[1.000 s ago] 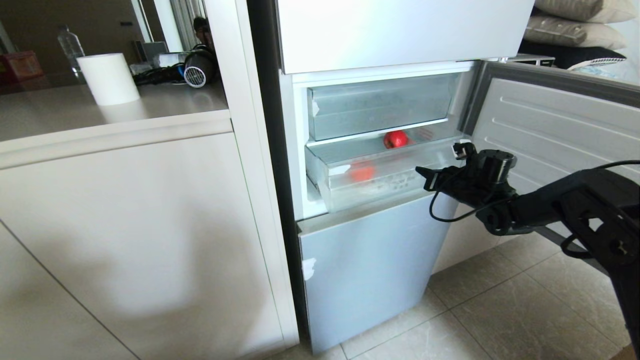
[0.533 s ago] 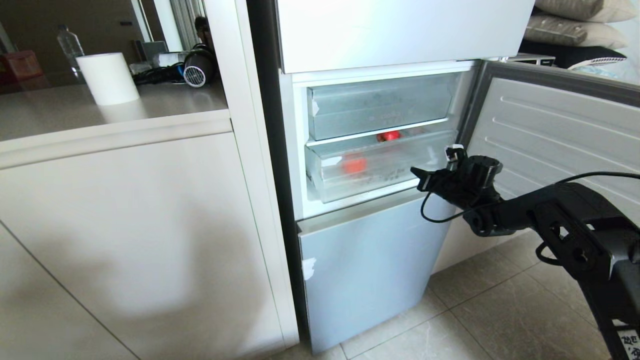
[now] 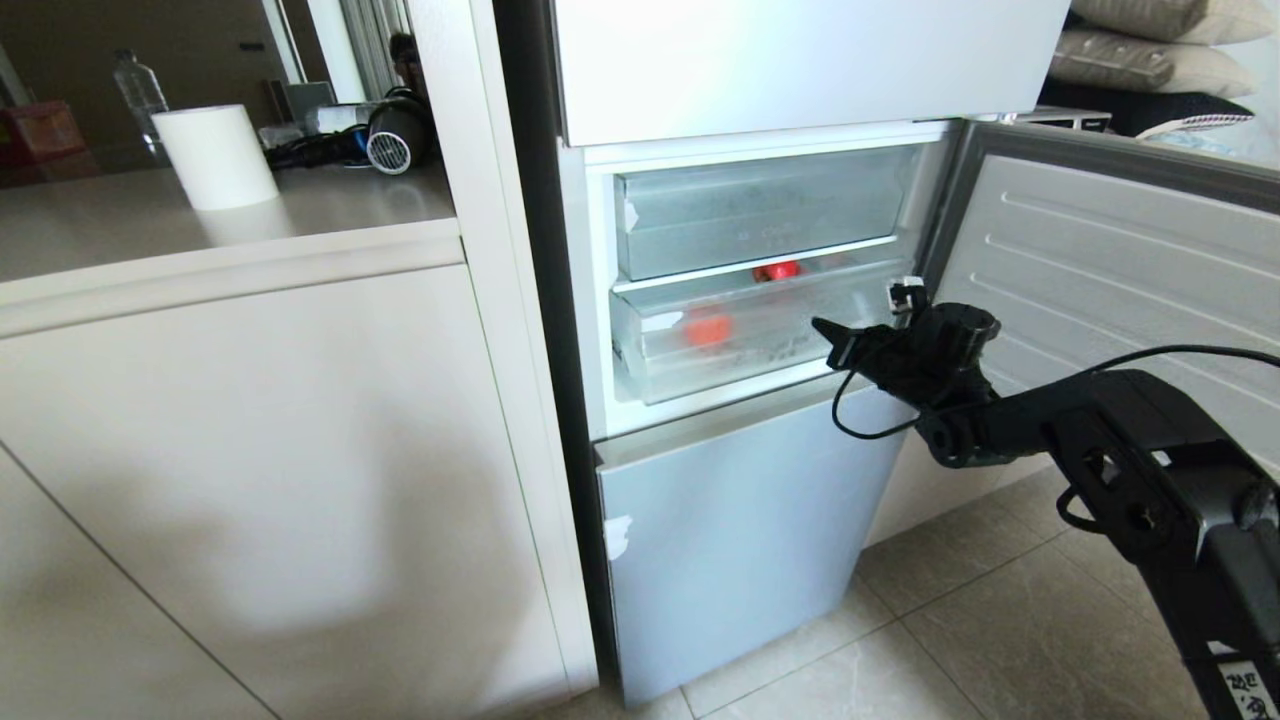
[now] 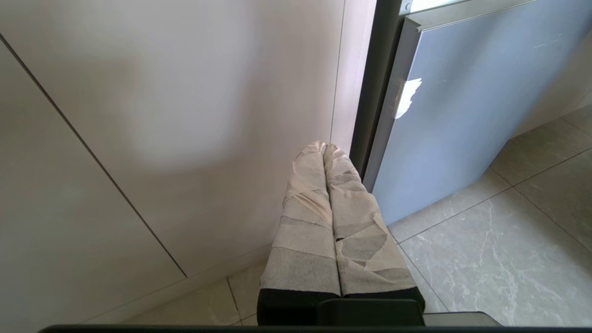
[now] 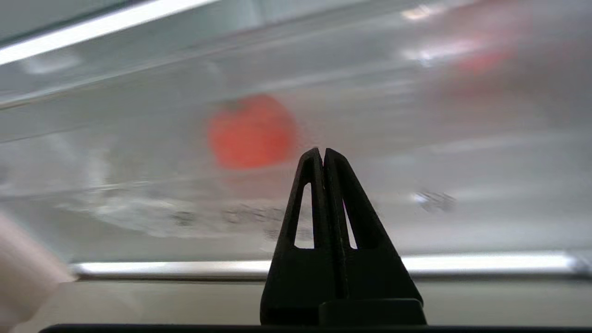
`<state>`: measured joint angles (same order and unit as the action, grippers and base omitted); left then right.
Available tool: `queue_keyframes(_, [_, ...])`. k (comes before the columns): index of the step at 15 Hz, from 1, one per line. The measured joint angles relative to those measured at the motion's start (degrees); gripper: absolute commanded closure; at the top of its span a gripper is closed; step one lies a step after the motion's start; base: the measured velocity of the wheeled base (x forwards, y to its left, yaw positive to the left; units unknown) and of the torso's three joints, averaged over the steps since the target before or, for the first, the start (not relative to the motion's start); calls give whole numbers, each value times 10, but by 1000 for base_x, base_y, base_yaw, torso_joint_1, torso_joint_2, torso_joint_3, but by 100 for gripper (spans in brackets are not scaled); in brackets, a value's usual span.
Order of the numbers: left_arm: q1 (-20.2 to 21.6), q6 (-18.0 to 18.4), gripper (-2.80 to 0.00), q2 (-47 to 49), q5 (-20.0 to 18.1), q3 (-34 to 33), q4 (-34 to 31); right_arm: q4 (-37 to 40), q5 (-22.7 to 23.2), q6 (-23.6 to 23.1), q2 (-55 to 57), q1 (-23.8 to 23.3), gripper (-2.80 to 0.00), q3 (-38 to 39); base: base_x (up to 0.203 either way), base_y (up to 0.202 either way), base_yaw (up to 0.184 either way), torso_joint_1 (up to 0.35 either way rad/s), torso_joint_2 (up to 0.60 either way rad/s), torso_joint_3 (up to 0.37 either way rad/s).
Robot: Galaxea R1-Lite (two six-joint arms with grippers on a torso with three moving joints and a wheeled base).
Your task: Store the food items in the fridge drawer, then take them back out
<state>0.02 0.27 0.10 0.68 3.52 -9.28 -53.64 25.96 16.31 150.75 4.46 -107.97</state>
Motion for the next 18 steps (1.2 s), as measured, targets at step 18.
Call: queue_keyframes(18, [0,0,0,0,0,0,0,-88,116,4,-97,-13,0,216,0,0,0,0,0,0])
